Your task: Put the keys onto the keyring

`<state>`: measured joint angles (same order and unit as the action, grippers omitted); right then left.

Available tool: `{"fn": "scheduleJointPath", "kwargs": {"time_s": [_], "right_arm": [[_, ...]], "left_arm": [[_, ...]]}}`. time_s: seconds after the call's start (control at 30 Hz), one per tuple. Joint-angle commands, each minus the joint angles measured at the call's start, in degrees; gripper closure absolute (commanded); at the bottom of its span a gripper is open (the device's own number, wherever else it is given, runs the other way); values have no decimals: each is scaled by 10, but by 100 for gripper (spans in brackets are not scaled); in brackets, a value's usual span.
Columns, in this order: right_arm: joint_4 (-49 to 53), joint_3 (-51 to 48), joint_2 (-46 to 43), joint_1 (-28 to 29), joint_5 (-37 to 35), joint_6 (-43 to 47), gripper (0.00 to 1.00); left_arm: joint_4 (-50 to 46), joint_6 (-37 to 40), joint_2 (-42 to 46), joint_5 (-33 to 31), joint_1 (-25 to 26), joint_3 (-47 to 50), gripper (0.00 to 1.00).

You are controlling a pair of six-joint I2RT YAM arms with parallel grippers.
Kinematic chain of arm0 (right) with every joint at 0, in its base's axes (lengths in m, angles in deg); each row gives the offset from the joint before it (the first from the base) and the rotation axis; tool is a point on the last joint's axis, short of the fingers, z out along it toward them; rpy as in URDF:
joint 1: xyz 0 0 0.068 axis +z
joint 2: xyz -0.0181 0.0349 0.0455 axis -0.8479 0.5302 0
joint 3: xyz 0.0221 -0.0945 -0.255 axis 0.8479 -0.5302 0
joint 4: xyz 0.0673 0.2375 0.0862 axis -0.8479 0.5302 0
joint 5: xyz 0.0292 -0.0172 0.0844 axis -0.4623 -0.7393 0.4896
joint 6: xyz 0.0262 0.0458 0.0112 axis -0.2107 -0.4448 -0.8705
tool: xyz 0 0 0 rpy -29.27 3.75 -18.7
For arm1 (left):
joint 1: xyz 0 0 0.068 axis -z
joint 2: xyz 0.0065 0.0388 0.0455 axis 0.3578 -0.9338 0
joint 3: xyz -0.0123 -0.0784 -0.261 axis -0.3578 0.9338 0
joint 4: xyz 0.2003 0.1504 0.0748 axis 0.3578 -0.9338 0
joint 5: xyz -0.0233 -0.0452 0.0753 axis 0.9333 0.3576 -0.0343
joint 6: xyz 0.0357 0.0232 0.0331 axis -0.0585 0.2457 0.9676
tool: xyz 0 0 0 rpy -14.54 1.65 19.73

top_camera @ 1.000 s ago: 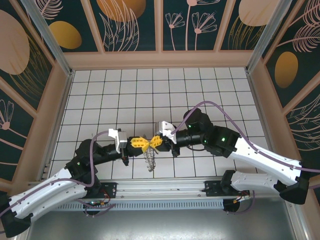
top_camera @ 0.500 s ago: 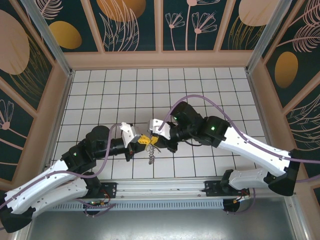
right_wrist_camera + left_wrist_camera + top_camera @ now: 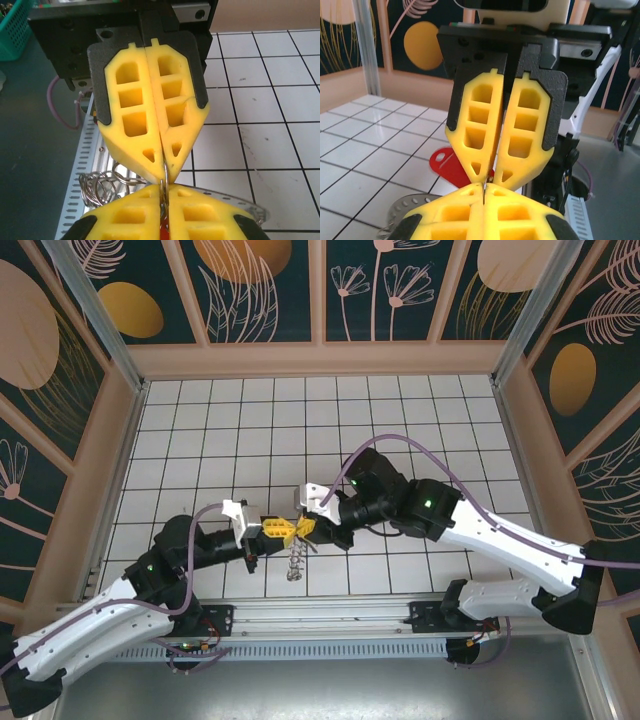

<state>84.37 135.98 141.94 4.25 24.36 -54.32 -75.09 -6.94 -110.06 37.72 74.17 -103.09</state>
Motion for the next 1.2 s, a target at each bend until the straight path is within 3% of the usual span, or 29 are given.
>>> {"fn": "scheduleJointPath", "kwargs": {"time_s": [0.0,0.27,0.4,0.6,0.73,0.83,1.17], "right_arm": [[-54,-19,-19,3,24,-20,88],[-87,-45,-51,-2,29,-30,88],[-107,-59,-71,-14,36,-33,100],[-107,-55,-89,-28,43,-25,100],[-69,-31,-74,-29,31,-8,100],[-34,-12,-51,-27,12,2,100],[19,27,-30,-17,-9,21,100]], "left_arm": [[168,-40,13,28,3,8,100],[260,-58,12,48,3,33,100],[261,-66,12,48,3,34,100],[82,-18,-18,7,3,-36,100],[-47,25,-50,-14,2,-95,82],[-116,53,-79,-18,3,-132,78],[-185,91,-126,-20,3,-163,76]]}}
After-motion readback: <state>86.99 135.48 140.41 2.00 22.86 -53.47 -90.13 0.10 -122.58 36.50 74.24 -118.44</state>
